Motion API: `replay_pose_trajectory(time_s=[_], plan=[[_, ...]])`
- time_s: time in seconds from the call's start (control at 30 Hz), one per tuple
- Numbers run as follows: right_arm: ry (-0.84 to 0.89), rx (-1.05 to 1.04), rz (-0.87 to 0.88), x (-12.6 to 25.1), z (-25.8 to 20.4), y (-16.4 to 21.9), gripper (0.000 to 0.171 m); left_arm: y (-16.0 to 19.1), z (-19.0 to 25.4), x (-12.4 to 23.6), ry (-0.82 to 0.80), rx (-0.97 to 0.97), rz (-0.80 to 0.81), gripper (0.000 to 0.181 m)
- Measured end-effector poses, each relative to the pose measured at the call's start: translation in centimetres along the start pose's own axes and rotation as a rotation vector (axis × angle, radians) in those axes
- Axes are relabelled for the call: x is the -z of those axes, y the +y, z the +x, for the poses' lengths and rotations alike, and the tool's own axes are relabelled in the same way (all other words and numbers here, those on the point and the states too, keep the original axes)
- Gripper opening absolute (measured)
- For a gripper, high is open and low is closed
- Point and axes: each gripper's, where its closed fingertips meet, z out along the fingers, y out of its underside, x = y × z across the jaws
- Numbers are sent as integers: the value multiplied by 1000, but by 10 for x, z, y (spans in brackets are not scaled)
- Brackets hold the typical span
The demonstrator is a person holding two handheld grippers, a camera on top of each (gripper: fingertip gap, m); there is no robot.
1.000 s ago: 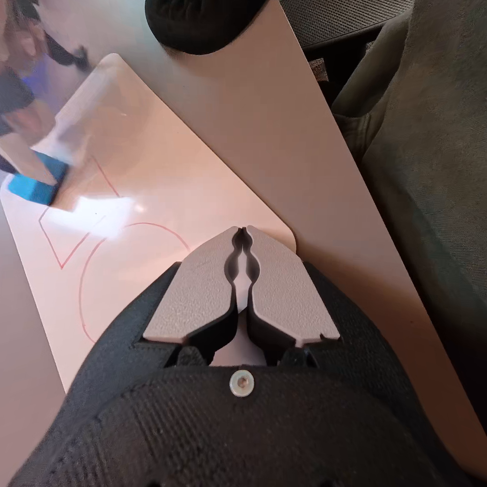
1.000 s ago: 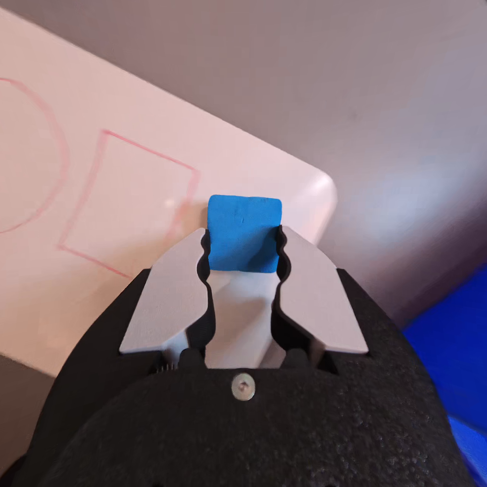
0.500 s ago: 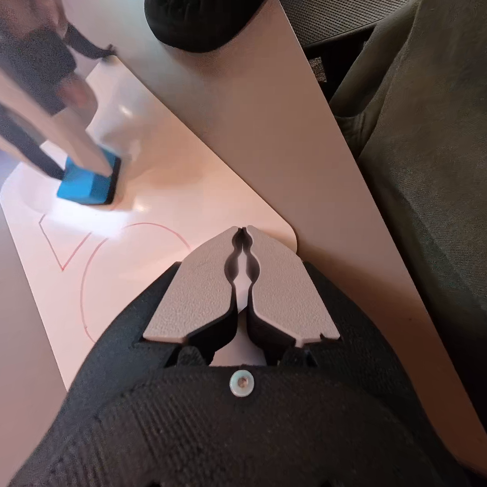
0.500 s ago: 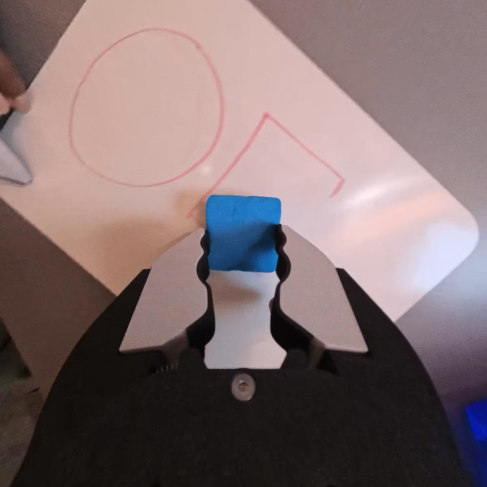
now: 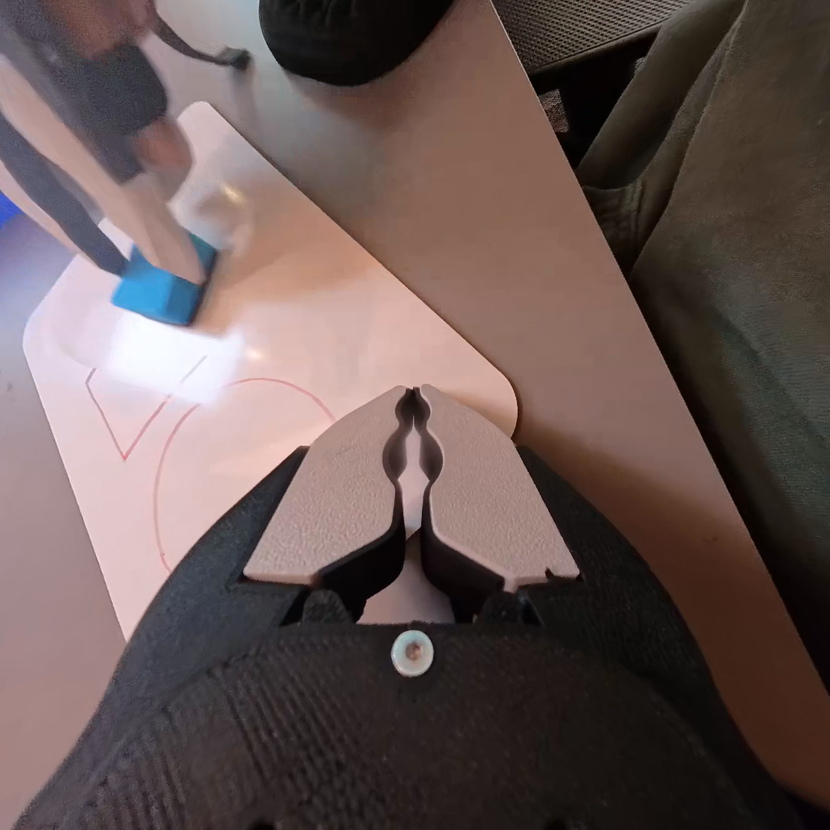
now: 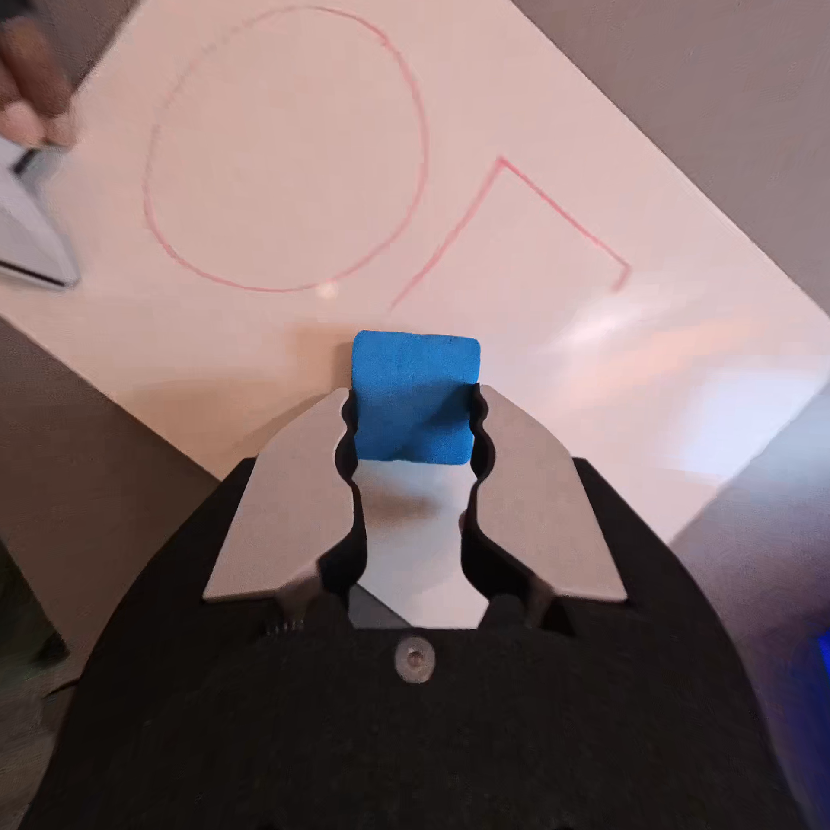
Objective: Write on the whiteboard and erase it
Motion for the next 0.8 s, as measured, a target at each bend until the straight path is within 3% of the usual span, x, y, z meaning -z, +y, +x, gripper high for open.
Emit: replay_pose_trajectory(time_s=[0.1, 0.2, 0.3, 0.4, 0.47, 0.57, 0.63, 0.67, 0.8], plan=[[104, -179, 24, 4, 55, 10, 49, 0, 0, 0, -12, -13, -7, 1], [31, -48, 53, -10, 0, -19, 49, 0, 1, 0, -7, -6, -2, 1], [-27, 68, 6, -5, -40, -13, 49, 0, 2, 1, -10, -13, -8, 1], [105, -113, -42, 3, 40, 9, 49, 0, 2, 1, -17, -26, -14, 1], [139, -181, -17, -4, 67, -4, 49, -1, 2, 1, -19, -28, -13, 1], [7, 28, 54, -28, -5, -54, 49, -1, 4, 1, -4, -15, -1, 1], [-56, 167, -6, -27, -44, -52, 49, -1, 4, 1, -2, -15, -1, 1], [-74, 179, -29, -25, -42, -47, 49, -1, 4, 1, -3, -20, 0, 1], [91, -90, -36, -27, 68, -45, 49, -2, 4, 1, -13, -42, -5, 1]])
